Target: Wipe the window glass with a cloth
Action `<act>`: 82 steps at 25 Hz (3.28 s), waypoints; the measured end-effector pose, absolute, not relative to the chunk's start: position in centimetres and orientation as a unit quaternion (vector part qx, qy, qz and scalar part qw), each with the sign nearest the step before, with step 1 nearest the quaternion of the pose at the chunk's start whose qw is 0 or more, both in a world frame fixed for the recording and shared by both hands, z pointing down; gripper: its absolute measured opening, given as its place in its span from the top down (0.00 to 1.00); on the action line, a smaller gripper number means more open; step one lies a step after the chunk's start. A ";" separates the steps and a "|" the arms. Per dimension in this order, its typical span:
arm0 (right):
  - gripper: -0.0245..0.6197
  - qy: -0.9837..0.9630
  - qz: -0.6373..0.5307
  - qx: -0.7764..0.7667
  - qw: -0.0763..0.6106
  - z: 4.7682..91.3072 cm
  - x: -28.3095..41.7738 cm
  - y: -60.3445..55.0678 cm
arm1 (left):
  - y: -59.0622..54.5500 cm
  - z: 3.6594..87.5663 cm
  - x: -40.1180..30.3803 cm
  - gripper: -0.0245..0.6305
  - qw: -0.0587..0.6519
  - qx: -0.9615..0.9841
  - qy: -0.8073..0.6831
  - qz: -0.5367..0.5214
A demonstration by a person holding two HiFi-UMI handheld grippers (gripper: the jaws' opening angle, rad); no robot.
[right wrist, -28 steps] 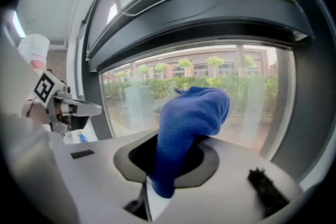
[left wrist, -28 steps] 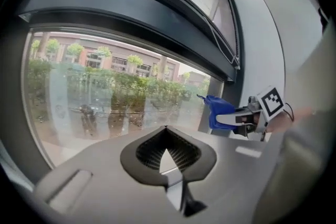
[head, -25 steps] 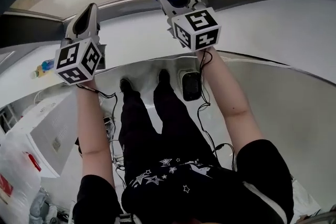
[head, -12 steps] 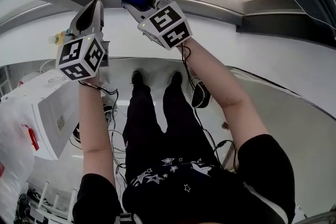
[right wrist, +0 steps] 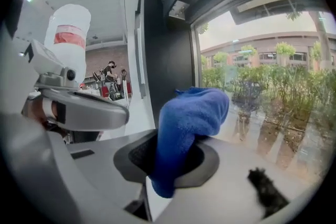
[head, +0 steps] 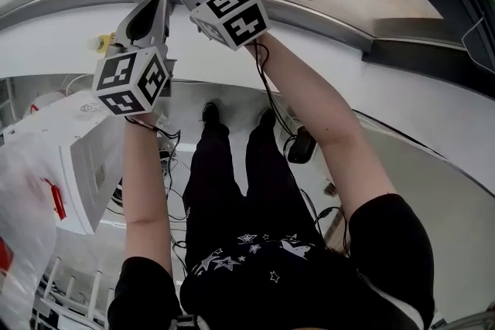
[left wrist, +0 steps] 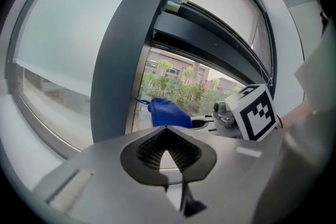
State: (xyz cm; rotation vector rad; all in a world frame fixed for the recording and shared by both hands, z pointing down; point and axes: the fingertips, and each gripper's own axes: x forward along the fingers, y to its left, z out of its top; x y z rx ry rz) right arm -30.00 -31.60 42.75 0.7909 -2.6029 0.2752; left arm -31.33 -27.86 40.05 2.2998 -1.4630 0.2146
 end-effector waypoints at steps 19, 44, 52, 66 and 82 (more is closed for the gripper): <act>0.85 -0.898 0.131 0.377 0.183 42.2 -16.7 -32.4 | -29.7 39.5 -21.4 0.95 0.186 0.863 -0.458 0.104; 0.85 -0.751 0.181 0.599 0.212 46.4 27.9 -24.1 | -24.0 40.8 12.9 0.95 0.179 0.922 -0.311 0.143; 0.85 -0.704 0.187 0.652 0.211 46.0 35.5 -22.5 | -22.2 41.4 18.0 0.95 0.181 0.930 -0.284 0.147; 0.85 -0.804 0.196 0.506 0.243 49.8 13.5 -24.7 | -25.3 44.3 1.2 0.95 0.190 0.873 -0.423 0.151; 0.85 -0.903 0.132 0.294 0.285 54.6 -23.3 -30.2 | -26.3 49.7 -26.6 0.95 0.240 0.801 -0.524 0.160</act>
